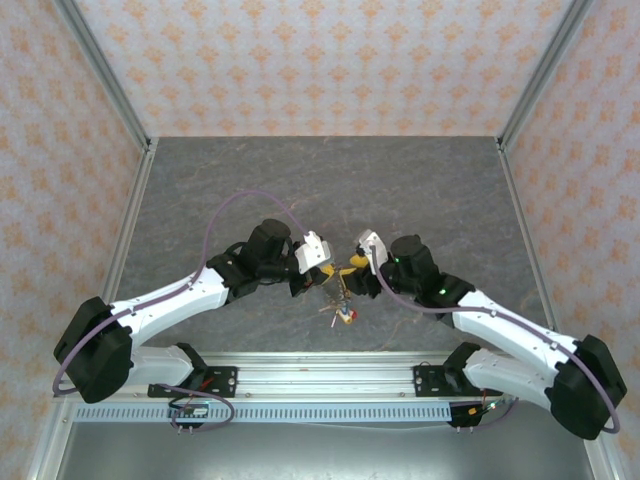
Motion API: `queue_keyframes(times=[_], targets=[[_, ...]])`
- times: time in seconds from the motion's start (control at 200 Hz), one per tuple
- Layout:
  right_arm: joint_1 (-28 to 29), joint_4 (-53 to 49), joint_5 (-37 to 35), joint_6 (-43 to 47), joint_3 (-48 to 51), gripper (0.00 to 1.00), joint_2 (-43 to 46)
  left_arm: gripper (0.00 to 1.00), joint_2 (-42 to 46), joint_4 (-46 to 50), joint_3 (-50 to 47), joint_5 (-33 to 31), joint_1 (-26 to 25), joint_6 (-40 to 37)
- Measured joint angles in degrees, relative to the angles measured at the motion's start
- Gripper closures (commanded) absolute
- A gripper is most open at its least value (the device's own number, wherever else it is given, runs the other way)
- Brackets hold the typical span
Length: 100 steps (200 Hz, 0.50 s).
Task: Put the keys on the keyring
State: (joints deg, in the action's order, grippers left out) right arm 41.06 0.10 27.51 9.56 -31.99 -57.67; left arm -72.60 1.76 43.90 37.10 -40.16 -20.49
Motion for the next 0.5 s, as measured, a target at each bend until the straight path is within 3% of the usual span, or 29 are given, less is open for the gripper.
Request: queue_keyframes(times=[0.095, 0.295, 0.5], targets=[[0.0, 0.3, 0.8, -1.1, 0.0, 0.55, -2.0, 1.0, 0.0, 0.0, 0.0, 0.0, 0.0, 0.0], [0.0, 3.4, 0.0, -3.8, 0.3, 0.82, -3.4, 1.0, 0.0, 0.0, 0.1, -0.1, 0.0, 0.0], [0.0, 3.4, -0.3, -3.9, 0.3, 0.99, -2.4, 1.0, -0.1, 0.2, 0.2, -0.1, 0.0, 0.0]])
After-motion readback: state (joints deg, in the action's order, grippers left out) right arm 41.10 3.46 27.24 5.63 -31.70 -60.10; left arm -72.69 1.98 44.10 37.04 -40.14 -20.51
